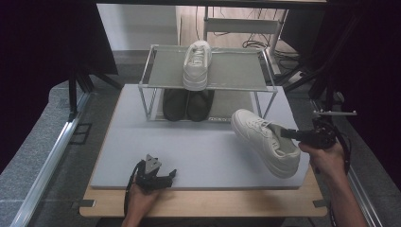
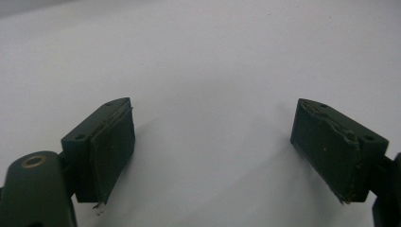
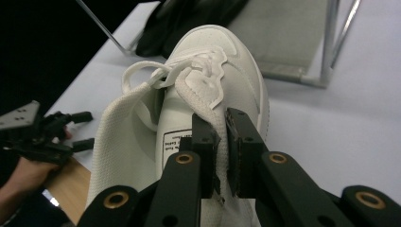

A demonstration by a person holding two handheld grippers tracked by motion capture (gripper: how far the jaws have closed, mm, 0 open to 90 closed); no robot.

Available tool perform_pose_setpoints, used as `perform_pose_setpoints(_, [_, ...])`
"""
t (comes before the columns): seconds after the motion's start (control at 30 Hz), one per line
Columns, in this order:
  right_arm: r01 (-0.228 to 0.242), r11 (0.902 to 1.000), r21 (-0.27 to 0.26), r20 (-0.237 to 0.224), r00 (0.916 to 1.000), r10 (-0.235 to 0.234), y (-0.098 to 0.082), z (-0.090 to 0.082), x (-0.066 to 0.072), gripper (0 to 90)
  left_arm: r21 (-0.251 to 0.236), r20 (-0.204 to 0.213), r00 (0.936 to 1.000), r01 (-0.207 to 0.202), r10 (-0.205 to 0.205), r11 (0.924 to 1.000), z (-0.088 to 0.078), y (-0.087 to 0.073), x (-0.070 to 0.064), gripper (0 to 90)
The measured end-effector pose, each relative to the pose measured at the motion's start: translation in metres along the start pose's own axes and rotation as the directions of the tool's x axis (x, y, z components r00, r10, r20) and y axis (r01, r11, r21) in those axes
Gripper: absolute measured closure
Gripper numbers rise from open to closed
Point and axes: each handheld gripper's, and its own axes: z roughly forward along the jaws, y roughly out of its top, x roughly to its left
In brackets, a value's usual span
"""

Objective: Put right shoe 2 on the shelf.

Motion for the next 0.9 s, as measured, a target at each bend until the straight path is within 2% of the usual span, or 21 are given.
perform_pose_setpoints(0.33, [0.001,0.9997,-0.025,-0.076,0.9971,-0.003,0.024,-0.006,0.016,83.5,0.001,0.001,1.0,0.0,0.0,1.0,0.0,0.0,0.0,14.6])
perform_pose_setpoints(0.7, [0.012,0.9989,-0.046,-0.102,0.9946,-0.016,0.048,-0.012,0.029,83.5,0.005,0.001,1.0,-0.003,0.003,1.0,0.0,0.0,0.0,14.6])
perform_pose_setpoints(0.9, [0.01,0.9972,-0.075,-0.113,0.9934,-0.018,0.062,-0.014,0.034,83.5,0.004,0.001,1.0,-0.003,0.003,1.0,0.0,0.0,0.001,14.6])
